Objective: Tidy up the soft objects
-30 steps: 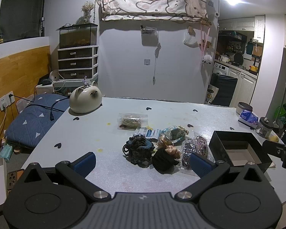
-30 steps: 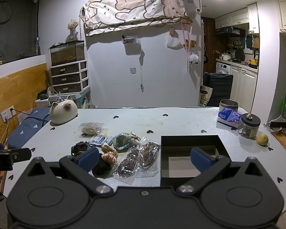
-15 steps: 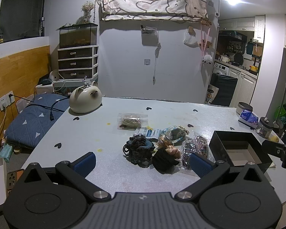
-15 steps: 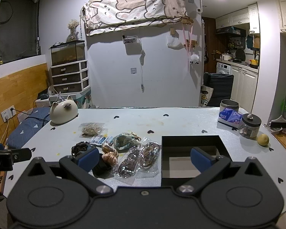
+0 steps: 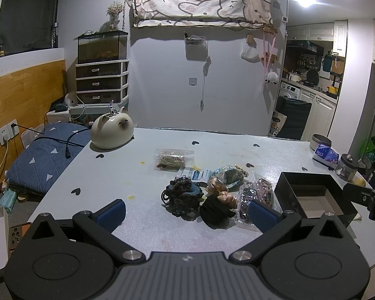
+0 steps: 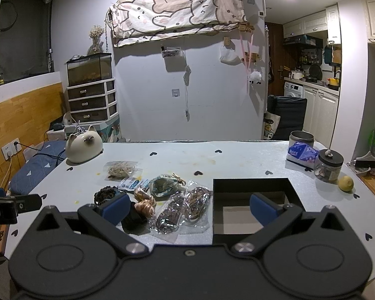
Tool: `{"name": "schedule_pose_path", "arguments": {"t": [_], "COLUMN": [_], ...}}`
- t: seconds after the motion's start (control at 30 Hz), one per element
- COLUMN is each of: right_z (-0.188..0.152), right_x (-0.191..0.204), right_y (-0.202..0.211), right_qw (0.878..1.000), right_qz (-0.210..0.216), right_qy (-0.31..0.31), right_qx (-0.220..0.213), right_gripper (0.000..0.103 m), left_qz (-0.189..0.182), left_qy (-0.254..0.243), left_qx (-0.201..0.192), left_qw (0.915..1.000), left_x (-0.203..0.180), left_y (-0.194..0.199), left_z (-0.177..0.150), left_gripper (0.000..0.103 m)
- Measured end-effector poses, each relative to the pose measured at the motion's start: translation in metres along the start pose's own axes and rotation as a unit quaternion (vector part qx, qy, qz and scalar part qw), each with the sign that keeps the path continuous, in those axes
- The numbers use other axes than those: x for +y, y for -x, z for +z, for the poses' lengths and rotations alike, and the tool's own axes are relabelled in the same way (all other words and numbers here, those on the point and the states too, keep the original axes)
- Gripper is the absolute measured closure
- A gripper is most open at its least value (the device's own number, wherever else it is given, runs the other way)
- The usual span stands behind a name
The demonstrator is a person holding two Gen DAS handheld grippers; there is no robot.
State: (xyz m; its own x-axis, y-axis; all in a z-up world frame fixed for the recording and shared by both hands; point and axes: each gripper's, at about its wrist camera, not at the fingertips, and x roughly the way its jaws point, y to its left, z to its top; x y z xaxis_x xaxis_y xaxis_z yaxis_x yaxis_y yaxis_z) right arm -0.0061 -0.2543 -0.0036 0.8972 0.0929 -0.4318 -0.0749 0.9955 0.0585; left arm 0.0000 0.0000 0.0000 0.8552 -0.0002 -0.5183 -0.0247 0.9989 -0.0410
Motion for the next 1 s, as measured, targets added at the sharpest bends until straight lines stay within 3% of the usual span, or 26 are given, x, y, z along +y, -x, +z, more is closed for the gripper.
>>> {"name": "schedule_pose_path", "arguments": {"t": [1.0], "right_z": [0.0012], "right_x": [-0.0049], "right_y": [0.0019], "right_qw": [1.0], "right_qz": [0.001], "right_qy": [0.001], "right_qx": [0.001], "right_gripper": [0.0], "left_qz": [0.004], "left_qy": [-0.006], "left_qx": [0.001], "left_qw": [1.0], "left_x": [-0.0015], "left_y": [-0.0006], "left_z": [-0.0001], "left_gripper": [0.0]}}
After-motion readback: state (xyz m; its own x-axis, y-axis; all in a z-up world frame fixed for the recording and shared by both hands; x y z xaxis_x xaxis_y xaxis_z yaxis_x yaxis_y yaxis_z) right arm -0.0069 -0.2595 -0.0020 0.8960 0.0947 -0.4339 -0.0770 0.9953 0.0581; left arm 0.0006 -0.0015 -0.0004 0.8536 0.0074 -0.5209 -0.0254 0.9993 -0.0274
